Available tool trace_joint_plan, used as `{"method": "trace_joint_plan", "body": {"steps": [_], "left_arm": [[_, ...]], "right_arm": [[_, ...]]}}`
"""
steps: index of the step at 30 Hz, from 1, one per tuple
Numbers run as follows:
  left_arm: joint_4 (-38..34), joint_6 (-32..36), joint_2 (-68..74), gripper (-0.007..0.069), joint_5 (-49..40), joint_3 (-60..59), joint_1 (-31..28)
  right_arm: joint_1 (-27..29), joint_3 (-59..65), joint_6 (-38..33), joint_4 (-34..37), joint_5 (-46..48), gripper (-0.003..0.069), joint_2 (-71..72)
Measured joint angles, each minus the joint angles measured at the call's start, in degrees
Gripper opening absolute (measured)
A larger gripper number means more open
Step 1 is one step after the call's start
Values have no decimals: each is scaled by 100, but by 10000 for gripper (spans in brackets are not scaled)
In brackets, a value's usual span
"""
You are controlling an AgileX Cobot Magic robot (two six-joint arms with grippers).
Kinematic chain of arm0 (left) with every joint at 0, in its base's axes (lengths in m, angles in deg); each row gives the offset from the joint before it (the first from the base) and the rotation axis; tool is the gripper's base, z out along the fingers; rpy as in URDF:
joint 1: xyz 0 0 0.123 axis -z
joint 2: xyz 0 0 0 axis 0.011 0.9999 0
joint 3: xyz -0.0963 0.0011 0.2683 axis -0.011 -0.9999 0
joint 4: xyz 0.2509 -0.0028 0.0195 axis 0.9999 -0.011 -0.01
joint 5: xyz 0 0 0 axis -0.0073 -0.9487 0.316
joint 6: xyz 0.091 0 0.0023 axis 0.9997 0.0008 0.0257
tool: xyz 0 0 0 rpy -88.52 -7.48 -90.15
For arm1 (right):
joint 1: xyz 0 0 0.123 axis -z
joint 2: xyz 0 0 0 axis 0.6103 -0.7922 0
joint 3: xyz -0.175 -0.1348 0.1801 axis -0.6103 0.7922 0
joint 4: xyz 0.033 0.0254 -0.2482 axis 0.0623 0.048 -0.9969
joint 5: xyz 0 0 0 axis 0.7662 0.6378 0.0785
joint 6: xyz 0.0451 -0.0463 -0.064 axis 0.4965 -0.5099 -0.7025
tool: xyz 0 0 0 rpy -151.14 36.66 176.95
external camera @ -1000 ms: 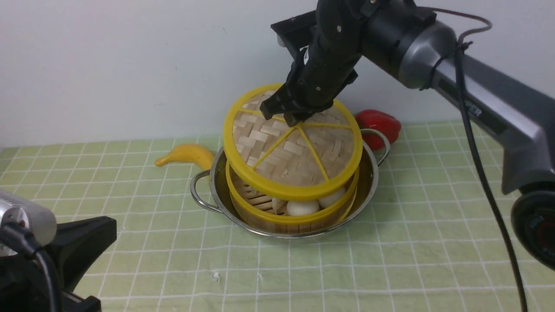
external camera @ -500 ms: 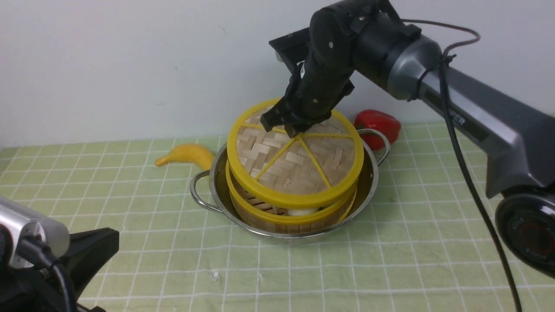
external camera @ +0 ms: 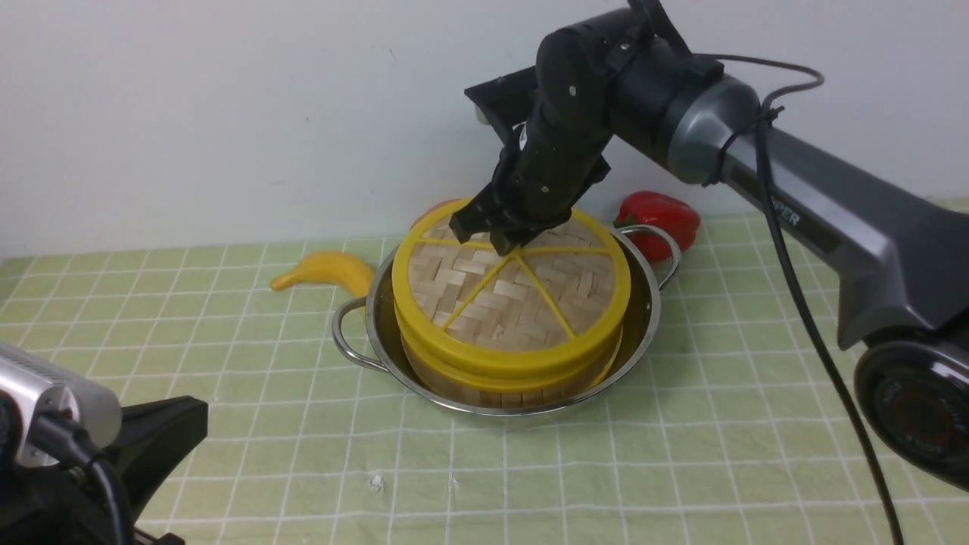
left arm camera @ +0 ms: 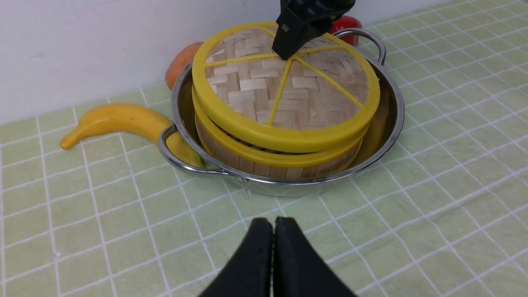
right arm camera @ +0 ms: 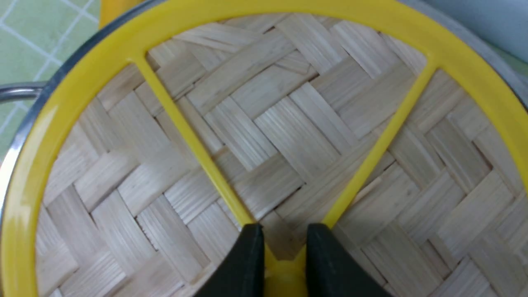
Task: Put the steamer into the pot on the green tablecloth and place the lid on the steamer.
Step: 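Place the bamboo steamer lid onto the steamer basket in the pot with the right gripper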
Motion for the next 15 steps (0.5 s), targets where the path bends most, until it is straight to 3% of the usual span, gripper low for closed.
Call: {"method": "trace_joint_plan", "body": {"steps": [15], "left_arm": [[5,0,0,1,4,0,0]], "right_arm": [[0,0,-76,60,35,141,-7]]}}
